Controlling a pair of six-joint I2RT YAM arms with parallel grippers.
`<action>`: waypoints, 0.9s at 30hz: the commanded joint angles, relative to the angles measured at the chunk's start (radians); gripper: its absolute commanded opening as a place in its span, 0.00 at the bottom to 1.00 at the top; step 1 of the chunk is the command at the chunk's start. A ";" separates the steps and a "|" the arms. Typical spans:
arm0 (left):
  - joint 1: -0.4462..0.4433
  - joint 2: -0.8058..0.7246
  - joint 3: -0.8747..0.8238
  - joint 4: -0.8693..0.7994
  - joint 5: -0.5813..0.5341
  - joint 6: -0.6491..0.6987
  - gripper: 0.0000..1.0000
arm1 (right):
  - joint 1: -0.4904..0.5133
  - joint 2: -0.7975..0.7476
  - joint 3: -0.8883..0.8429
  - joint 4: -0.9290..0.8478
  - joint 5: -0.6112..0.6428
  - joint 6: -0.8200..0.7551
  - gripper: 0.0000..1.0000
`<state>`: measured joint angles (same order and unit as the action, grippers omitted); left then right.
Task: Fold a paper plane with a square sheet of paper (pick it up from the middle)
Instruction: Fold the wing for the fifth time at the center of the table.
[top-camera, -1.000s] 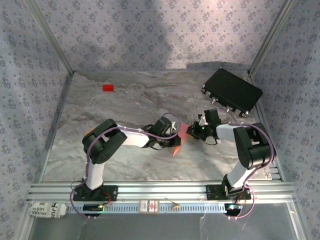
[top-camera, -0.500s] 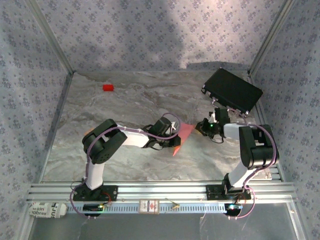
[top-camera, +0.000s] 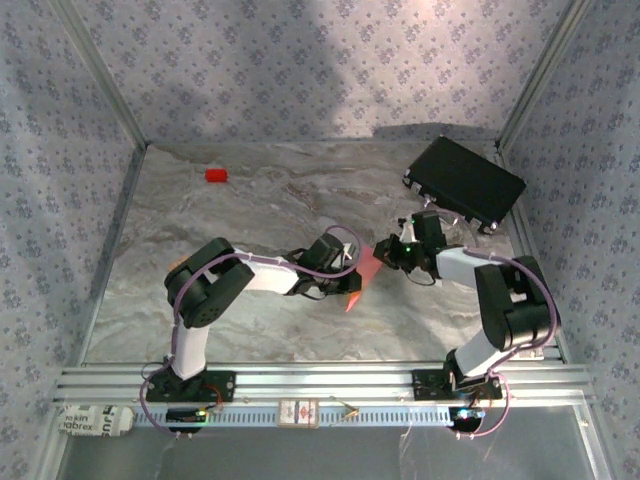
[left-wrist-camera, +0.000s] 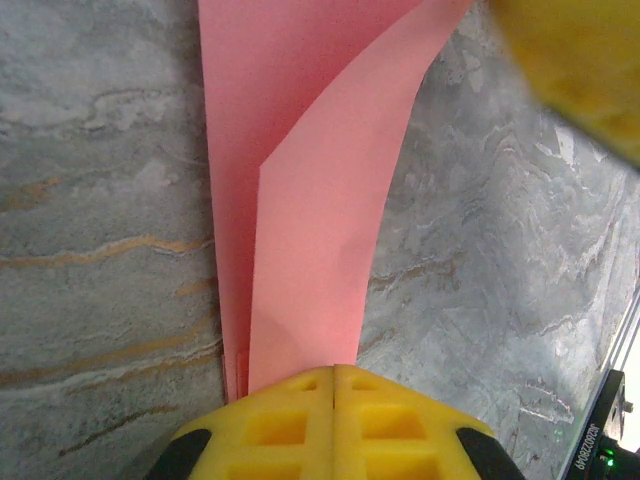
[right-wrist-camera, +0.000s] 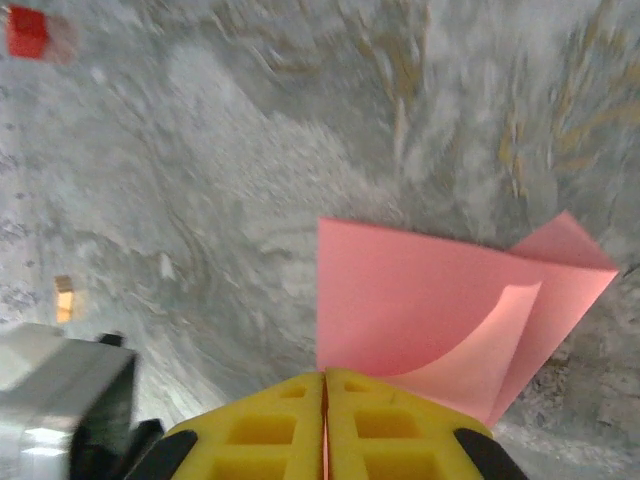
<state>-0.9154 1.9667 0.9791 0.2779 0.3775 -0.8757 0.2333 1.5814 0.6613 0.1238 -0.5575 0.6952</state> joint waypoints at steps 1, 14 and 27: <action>-0.031 0.124 -0.056 -0.261 0.014 -0.003 0.00 | -0.001 0.051 0.013 0.014 -0.005 0.004 0.10; -0.033 0.134 -0.077 -0.251 0.014 -0.012 0.00 | -0.130 0.168 0.090 -0.038 -0.019 -0.057 0.10; -0.033 0.129 -0.114 -0.207 0.015 -0.034 0.00 | -0.194 0.196 0.178 -0.093 -0.008 -0.043 0.10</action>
<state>-0.9142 1.9720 0.9516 0.3264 0.3801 -0.8921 0.0616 1.7969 0.8200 0.0498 -0.6224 0.6640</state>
